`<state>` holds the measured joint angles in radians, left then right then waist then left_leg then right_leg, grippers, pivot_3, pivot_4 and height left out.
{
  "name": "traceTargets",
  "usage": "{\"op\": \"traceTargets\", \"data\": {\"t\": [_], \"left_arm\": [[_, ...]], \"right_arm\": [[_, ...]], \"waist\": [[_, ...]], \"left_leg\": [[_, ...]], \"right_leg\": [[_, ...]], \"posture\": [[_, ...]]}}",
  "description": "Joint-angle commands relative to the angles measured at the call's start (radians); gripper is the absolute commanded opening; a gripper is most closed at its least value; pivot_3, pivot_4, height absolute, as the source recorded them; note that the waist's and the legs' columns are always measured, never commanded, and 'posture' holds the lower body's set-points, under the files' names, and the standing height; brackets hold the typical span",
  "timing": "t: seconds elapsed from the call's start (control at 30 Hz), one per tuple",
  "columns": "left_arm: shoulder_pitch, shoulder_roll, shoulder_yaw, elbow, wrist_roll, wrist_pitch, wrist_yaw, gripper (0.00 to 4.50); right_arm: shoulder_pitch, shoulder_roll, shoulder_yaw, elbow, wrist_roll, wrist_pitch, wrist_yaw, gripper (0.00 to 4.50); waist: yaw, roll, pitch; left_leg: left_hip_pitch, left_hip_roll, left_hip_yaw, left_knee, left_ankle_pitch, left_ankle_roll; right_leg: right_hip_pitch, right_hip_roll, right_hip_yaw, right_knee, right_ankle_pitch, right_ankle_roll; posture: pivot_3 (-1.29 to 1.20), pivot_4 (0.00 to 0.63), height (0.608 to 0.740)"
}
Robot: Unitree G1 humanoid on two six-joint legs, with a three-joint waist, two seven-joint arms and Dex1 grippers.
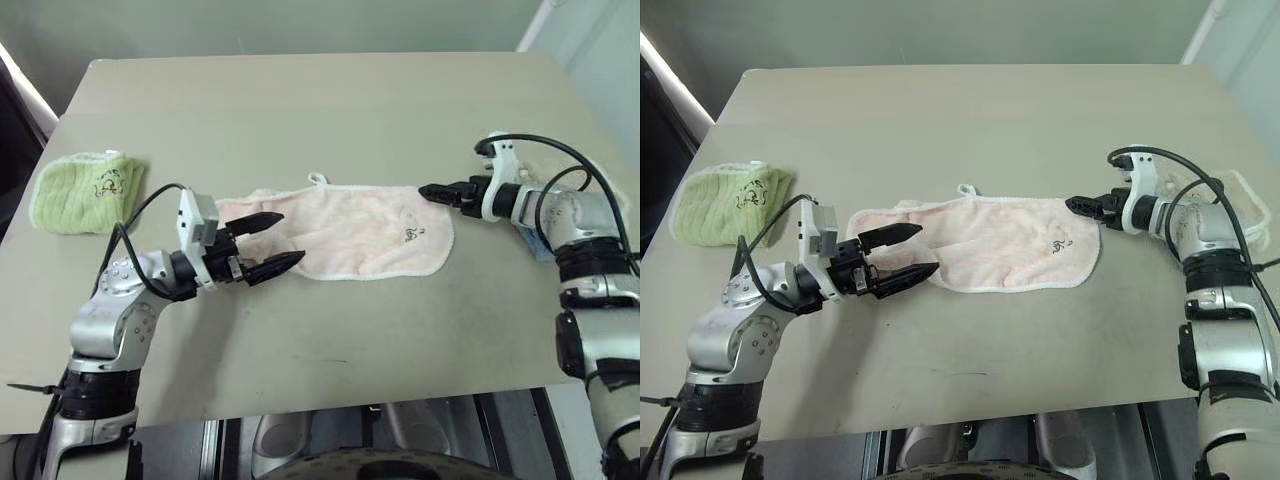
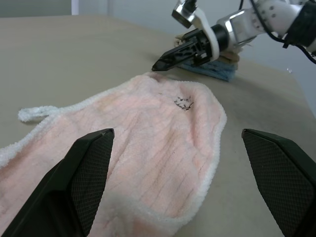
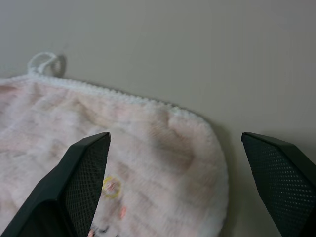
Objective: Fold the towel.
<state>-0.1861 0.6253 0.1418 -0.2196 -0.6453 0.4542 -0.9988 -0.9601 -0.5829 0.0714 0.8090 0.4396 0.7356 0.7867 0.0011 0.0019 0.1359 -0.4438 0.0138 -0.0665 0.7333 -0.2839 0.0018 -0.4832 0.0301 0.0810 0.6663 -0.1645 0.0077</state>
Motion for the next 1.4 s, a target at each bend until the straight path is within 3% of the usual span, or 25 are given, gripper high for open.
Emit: {"op": "traceTargets", "data": {"t": [0.03,0.13,0.27,0.53,0.67,1.0,1.4], "left_arm": [[0.009,-0.001,0.005,-0.051,0.002,-0.017,0.01,4.47],[0.027,0.007,0.009,-0.069,0.007,-0.019,0.016,4.47],[0.046,0.011,0.019,-0.091,0.0,-0.014,0.027,4.47],[0.047,0.012,0.018,-0.09,0.007,-0.026,0.035,4.47],[0.042,0.005,0.006,-0.086,0.011,-0.03,0.032,4.47],[0.021,0.002,-0.011,-0.045,0.034,-0.054,0.006,4.47],[0.029,0.005,-0.006,-0.057,0.041,-0.058,0.016,4.47]], "right_arm": [[-0.068,0.006,0.008,0.127,-0.077,-0.09,0.108,4.5],[-0.09,0.012,0.025,0.171,-0.113,-0.105,0.228,4.5],[-0.075,0.01,0.052,0.087,-0.127,-0.063,0.392,4.5],[-0.02,-0.008,-0.019,-0.098,-0.105,-0.102,0.422,4.5],[0.037,-0.045,-0.009,-0.262,-0.077,0.013,0.474,4.5],[0.08,-0.001,-0.009,-0.233,-0.131,-0.04,0.387,4.5],[-0.042,0.026,-0.079,0.075,-0.192,-0.217,0.239,4.5]], "waist": [[0.0,0.0,0.0],[0.0,0.0,0.0],[-0.004,0.0,0.0],[-0.004,0.0,0.0],[-0.004,0.0,0.0],[-0.01,0.0,0.0],[-0.009,0.0,0.0]], "left_leg": [[-0.001,0.0,0.0,0.0,0.0,0.0],[-0.001,0.001,0.0,0.0,0.0,0.0],[-0.001,0.001,0.0,0.0,0.001,-0.001],[0.0,0.001,0.0,0.001,0.004,-0.003],[0.0,0.001,0.0,0.001,0.006,-0.004],[0.007,0.001,0.0,0.001,0.007,-0.005],[0.007,0.001,0.0,0.0,0.006,-0.005]], "right_leg": [[0.0,0.0,0.0,0.0,0.0,0.0],[-0.001,0.0,-0.001,0.0,0.0,-0.001],[-0.001,0.0,-0.001,0.001,0.0,-0.002],[-0.001,0.0,-0.001,0.005,0.001,-0.005],[-0.001,0.0,-0.001,0.008,0.001,-0.006],[0.002,0.0,-0.001,0.014,0.0,-0.008],[0.001,0.0,-0.001,0.013,-0.001,-0.008]], "posture": [[0.0,0.15,0.703],[0.0,0.15,0.703],[0.0,0.15,0.703],[0.0,0.15,0.703],[0.0,0.15,0.703],[0.0,0.15,0.703],[0.0,0.15,0.703]]}}
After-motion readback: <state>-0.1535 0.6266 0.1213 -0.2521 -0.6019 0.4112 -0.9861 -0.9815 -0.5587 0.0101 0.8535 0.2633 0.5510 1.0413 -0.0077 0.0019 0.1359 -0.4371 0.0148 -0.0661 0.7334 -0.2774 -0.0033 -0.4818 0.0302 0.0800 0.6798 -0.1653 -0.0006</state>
